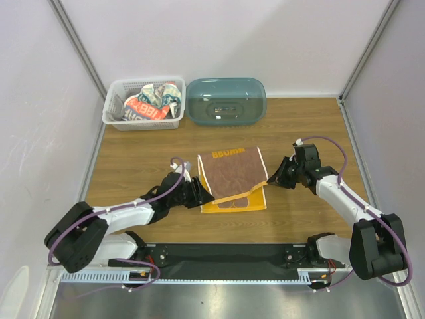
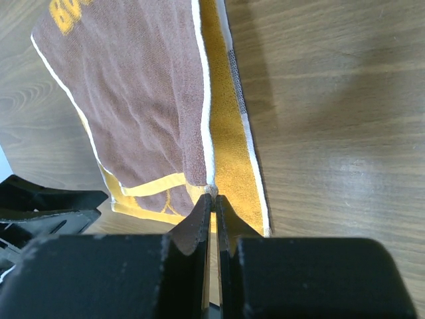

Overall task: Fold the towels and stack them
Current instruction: Fold the towel

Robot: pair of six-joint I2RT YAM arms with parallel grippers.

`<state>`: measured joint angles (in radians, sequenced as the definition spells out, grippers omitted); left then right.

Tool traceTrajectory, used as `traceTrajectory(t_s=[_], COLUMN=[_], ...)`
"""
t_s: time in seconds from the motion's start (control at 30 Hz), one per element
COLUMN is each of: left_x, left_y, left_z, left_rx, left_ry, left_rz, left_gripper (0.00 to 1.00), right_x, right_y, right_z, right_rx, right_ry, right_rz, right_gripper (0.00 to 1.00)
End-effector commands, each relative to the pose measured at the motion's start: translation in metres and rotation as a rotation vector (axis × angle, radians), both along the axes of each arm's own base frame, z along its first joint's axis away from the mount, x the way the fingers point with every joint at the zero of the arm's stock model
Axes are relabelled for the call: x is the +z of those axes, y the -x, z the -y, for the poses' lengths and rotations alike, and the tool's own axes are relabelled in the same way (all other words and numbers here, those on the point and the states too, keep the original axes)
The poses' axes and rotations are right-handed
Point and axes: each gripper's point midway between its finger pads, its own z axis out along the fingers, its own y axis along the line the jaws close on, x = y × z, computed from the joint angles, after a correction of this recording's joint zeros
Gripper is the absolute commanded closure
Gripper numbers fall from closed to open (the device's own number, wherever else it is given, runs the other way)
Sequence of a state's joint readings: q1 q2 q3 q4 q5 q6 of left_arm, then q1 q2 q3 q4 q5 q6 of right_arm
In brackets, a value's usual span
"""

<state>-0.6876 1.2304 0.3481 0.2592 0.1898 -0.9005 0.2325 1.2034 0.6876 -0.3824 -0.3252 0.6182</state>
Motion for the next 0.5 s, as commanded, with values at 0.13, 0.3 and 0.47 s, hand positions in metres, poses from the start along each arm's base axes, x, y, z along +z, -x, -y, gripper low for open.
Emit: traceTrajectory(t_s=[0.13, 0.3, 0.47], left_x=[0.005, 0.001, -0.002], left_y=[-0.008, -0.007, -0.009], left_z=[0.022, 0.020, 0.017], left_rx=[0.057, 0.088, 0.112], left_ry=[0.109, 0.096, 0.084], left_rz=[0.011, 0.000, 0.006], left_gripper=[0.51, 0.51, 0.48], right_x=[0.009, 0.011, 0.009], right_y=[-0.006, -0.004, -0.003], right_z=[-0.005, -0.004, -0.004], right_rx=[0.052, 0.057, 0.056], right_ry=[-0.005, -0.002, -0.004], right_rz=[0.066, 0.074, 0.074], right_gripper=[1.00, 1.00, 1.00])
